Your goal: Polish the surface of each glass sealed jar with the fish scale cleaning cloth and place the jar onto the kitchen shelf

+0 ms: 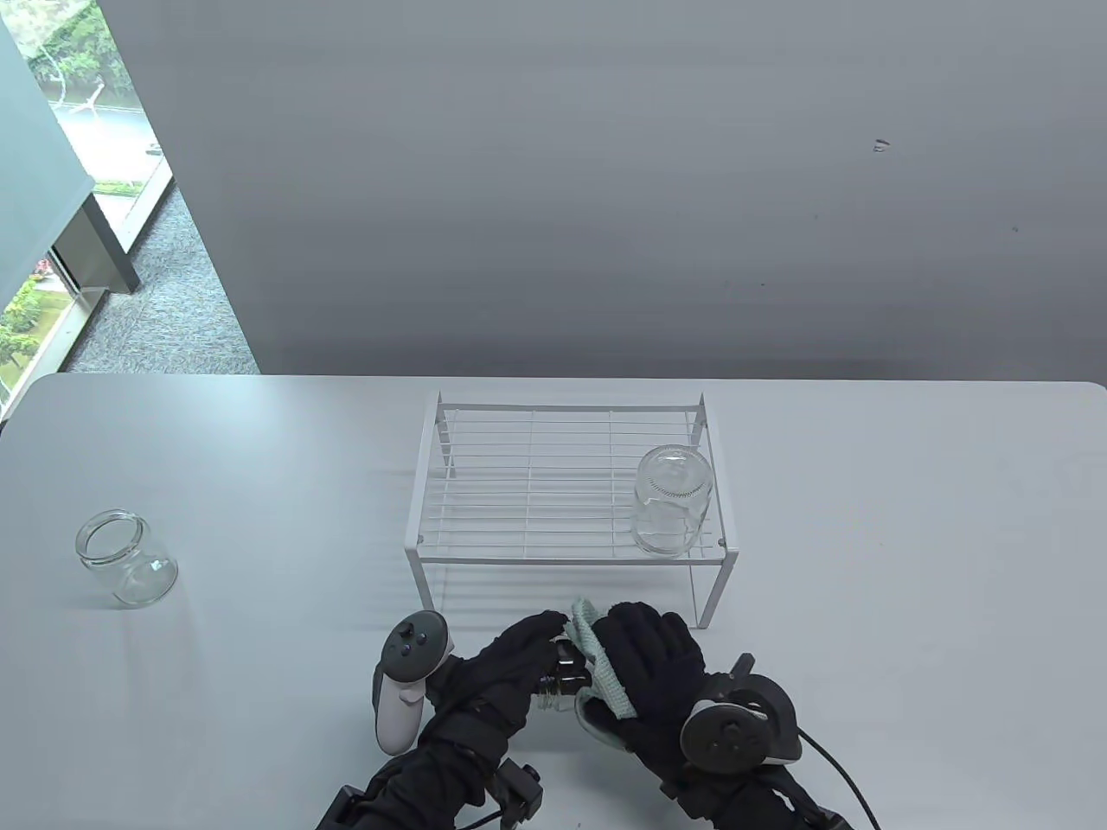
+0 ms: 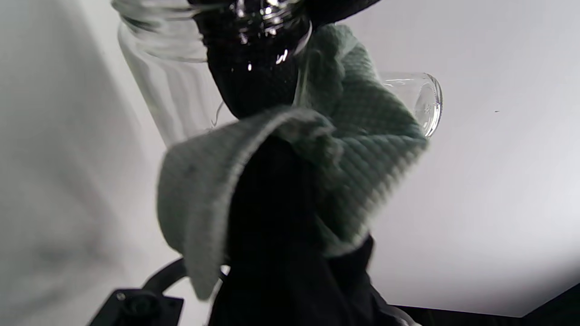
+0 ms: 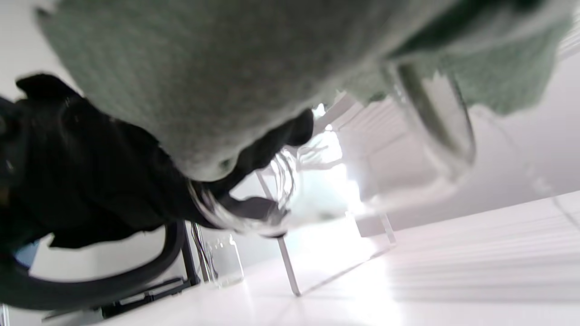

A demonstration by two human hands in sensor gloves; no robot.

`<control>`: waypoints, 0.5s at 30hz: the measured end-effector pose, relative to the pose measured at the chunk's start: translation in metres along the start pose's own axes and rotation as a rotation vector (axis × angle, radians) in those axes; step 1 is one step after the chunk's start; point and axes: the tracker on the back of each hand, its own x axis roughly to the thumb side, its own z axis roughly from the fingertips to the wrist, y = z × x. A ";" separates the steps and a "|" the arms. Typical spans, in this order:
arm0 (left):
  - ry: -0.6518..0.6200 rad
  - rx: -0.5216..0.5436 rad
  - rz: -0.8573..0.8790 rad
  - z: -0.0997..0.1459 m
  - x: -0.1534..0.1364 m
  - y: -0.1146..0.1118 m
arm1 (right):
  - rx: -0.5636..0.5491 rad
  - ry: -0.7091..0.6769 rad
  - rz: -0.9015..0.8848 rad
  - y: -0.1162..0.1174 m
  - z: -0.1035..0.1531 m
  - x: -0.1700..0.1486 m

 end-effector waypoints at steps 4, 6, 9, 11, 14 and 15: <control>-0.008 -0.023 0.038 0.002 -0.004 -0.005 | 0.055 0.006 0.096 0.005 -0.003 0.002; -0.025 -0.044 0.016 0.003 -0.001 -0.008 | 0.071 0.015 0.137 0.006 -0.005 0.003; -0.046 -0.038 -0.048 0.003 0.002 -0.011 | 0.070 0.023 0.197 0.008 -0.007 0.008; -0.046 -0.010 -0.089 0.004 0.003 -0.013 | 0.079 0.033 0.218 0.009 -0.008 0.011; -0.035 0.015 -0.107 0.005 0.002 -0.013 | 0.083 0.029 0.213 0.009 -0.008 0.013; -0.039 0.032 -0.112 0.005 0.001 -0.012 | 0.081 0.024 0.197 0.009 -0.008 0.013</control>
